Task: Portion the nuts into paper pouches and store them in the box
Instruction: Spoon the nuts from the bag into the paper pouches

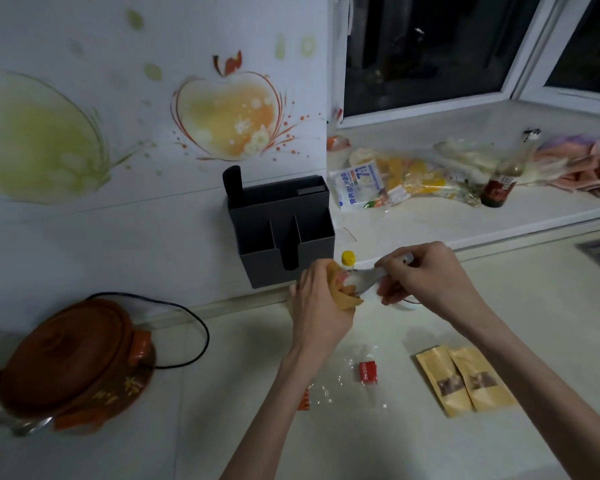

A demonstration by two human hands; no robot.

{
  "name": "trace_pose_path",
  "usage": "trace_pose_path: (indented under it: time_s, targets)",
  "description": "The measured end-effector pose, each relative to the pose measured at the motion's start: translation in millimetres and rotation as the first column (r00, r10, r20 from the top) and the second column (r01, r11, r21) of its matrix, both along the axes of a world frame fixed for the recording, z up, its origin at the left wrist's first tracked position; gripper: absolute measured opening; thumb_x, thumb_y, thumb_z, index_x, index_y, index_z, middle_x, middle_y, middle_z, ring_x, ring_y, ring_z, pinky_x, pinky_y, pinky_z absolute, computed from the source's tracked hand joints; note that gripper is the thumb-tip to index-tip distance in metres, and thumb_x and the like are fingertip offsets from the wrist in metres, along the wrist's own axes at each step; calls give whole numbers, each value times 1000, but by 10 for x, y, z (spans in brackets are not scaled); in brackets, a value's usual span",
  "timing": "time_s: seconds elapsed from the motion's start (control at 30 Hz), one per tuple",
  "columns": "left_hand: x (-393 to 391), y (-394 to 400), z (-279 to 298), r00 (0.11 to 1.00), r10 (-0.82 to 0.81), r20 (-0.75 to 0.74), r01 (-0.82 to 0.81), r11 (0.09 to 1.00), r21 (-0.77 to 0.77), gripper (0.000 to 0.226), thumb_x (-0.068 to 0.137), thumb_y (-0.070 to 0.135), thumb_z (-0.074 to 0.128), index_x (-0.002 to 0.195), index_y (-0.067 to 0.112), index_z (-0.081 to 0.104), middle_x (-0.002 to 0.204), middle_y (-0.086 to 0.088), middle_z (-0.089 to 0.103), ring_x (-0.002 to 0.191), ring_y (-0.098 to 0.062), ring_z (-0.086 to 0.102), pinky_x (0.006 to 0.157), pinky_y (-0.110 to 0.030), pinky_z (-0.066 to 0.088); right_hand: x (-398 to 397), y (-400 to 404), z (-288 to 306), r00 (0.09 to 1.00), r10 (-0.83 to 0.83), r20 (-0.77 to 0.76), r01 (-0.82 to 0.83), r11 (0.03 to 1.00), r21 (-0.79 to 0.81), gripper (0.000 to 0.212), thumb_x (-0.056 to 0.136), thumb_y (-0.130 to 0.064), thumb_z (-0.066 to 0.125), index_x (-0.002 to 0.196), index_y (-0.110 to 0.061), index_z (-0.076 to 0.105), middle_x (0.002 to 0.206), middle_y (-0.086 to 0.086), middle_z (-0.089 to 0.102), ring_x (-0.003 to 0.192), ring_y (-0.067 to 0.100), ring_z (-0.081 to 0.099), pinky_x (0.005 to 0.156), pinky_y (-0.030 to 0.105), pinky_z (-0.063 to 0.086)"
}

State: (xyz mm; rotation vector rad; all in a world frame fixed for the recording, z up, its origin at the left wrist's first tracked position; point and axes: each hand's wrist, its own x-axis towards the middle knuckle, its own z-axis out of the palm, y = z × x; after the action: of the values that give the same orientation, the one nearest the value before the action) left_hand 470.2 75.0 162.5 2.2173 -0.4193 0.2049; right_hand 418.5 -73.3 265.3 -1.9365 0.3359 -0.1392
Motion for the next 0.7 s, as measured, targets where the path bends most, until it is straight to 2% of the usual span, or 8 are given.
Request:
trace_pose_path:
  time_s: [0.07,0.13,0.2,0.3,0.43,0.57,0.63,0.7]
  targets:
    - [-28,-27,41,1000,-13,9,13,1000,16,54,69,23,77,112,25,43,105,7,57,103,-15,52,95,-36,39,-55,41,61,998,40,49,-27,970,-243,23,86,-9,55,70,-10,71,52,3,68,46,14,67,52,19,55]
    - [-65,-45,68,999,-26,39,25,999,28,49,70,20,74,110,22,46,102,7,58,102,-17,53,94,-39,39,-112,76,111,992,99,75,-56,897,-438,23,88,-13,55,71,-13,70,52,1,67,46,10,65,55,23,55]
    - [-112,-54,76,999,-26,45,26,1000,9,46,71,19,73,108,21,46,100,7,58,101,-19,55,92,-40,40,-162,85,137,981,148,127,-57,842,-537,21,90,-14,55,79,-10,73,59,4,70,53,16,65,60,33,55]
    - [-179,-49,47,1000,-25,-9,25,997,-78,48,70,20,75,109,21,47,100,6,59,98,-19,57,90,-45,46,-223,81,125,953,225,201,-55,786,-616,19,92,-14,57,92,-5,73,68,3,71,59,19,65,63,33,54]
    - [-231,-31,-38,996,-40,-81,26,987,-160,54,69,23,78,112,25,46,104,7,59,99,-15,55,87,-44,50,-283,55,21,961,182,208,-41,837,-546,16,94,-16,56,93,-11,72,59,-9,62,52,3,60,57,14,43]
    - [-291,22,-117,985,-45,-166,6,974,-227,63,70,27,82,121,34,45,116,11,57,107,-9,55,86,-33,54,-314,25,-88,963,114,246,10,891,-453,14,93,-17,58,89,-16,71,54,-9,64,51,4,61,57,14,44]
    - [-320,60,-151,976,-30,-214,-21,973,-231,63,71,25,81,121,36,44,116,11,56,107,-9,55,86,-31,55,-311,19,-137,966,111,232,-9,917,-399,14,93,-19,58,88,-18,71,54,-8,64,49,4,61,55,12,45]
    - [-366,109,-203,960,-22,-281,-49,968,-245,62,71,19,80,121,34,45,114,9,57,103,-10,56,84,-29,55,-313,37,-199,970,133,205,-48,927,-372,14,93,-21,58,87,-19,71,53,-7,65,47,4,61,56,15,45]
